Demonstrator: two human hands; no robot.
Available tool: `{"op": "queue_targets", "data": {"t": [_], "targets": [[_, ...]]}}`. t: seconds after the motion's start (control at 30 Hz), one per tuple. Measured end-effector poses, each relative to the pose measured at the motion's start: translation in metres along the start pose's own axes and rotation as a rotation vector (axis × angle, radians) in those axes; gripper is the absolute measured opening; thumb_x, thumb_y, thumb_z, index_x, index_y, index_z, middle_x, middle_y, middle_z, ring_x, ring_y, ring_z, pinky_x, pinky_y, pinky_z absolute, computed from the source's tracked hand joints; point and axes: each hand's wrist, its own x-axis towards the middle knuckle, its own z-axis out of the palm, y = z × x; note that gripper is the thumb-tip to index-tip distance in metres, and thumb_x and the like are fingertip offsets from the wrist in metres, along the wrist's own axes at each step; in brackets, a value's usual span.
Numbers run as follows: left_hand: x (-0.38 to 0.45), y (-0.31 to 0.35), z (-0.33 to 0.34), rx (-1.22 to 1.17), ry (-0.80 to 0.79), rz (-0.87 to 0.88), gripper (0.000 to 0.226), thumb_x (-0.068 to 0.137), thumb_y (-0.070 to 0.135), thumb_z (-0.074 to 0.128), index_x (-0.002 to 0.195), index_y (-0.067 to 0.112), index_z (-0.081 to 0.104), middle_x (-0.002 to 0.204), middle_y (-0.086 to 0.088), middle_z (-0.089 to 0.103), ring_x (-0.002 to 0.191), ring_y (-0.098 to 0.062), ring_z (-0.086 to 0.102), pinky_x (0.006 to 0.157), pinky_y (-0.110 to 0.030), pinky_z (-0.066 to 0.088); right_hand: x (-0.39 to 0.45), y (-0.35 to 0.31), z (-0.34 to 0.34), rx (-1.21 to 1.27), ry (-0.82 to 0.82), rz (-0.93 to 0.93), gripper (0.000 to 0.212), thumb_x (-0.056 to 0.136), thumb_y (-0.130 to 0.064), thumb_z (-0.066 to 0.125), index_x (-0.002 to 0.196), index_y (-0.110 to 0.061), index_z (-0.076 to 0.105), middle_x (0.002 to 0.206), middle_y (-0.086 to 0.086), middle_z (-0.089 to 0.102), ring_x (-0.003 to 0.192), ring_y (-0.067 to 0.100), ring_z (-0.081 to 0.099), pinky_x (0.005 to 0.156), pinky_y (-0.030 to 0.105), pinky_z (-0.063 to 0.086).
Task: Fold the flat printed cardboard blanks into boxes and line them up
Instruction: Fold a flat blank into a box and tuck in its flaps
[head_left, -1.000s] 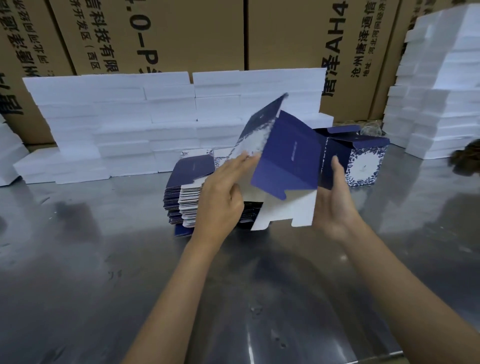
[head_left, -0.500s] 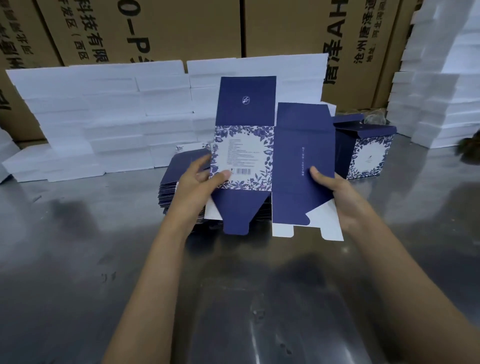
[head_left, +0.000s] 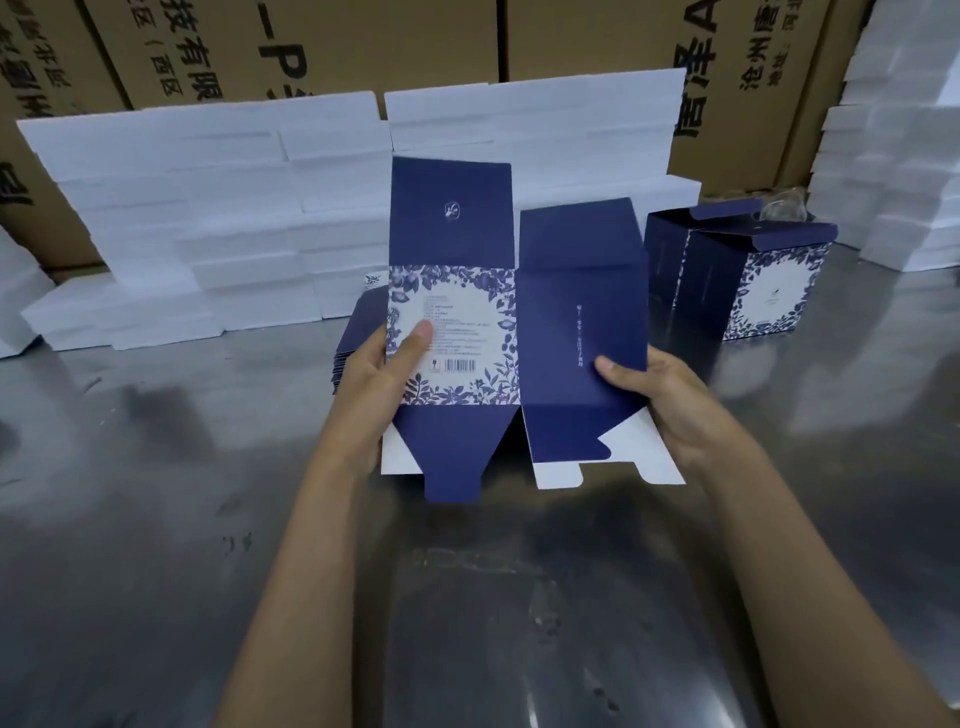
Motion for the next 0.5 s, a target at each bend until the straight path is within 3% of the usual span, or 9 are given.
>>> {"op": "queue_targets", "data": {"t": [0.17, 0.33, 0.5], "targets": [[-0.002, -0.006, 0.005, 0.110, 0.012, 0.084, 0.023, 0.099, 0.041, 0.061, 0.121, 0.038, 0.066, 0.116, 0.013, 0.073, 0.105, -0.011, 0.071, 0.088, -0.035, 0.056, -0.006, 0.006, 0.003, 0.067, 0.056, 0.052, 0.036, 0.084, -0.028, 0.079, 0.116, -0.013, 0.075, 0.122, 0.015, 0.073, 0.107, 0.033, 0.073, 0.082, 0.042, 0.060], [-0.005, -0.007, 0.012, 0.076, -0.021, 0.039, 0.019, 0.097, 0.049, 0.059, 0.109, 0.043, 0.072, 0.108, 0.010, 0.076, 0.095, -0.008, 0.074, 0.073, -0.022, 0.058, -0.006, 0.006, 0.001, 0.086, 0.128, -0.031, 0.028, 0.098, -0.028, 0.066, 0.124, -0.018, 0.071, 0.123, 0.009, 0.073, 0.110, 0.027, 0.072, 0.084, 0.040, 0.060], [-0.003, -0.008, 0.012, 0.113, 0.105, 0.029, 0.026, 0.101, 0.053, 0.049, 0.110, 0.039, 0.068, 0.107, 0.018, 0.075, 0.100, -0.005, 0.072, 0.098, -0.040, 0.054, -0.011, 0.006, 0.000, 0.003, 0.025, 0.018, 0.030, 0.094, -0.035, 0.070, 0.120, -0.021, 0.074, 0.123, 0.012, 0.073, 0.107, 0.028, 0.073, 0.082, 0.040, 0.060]]}}
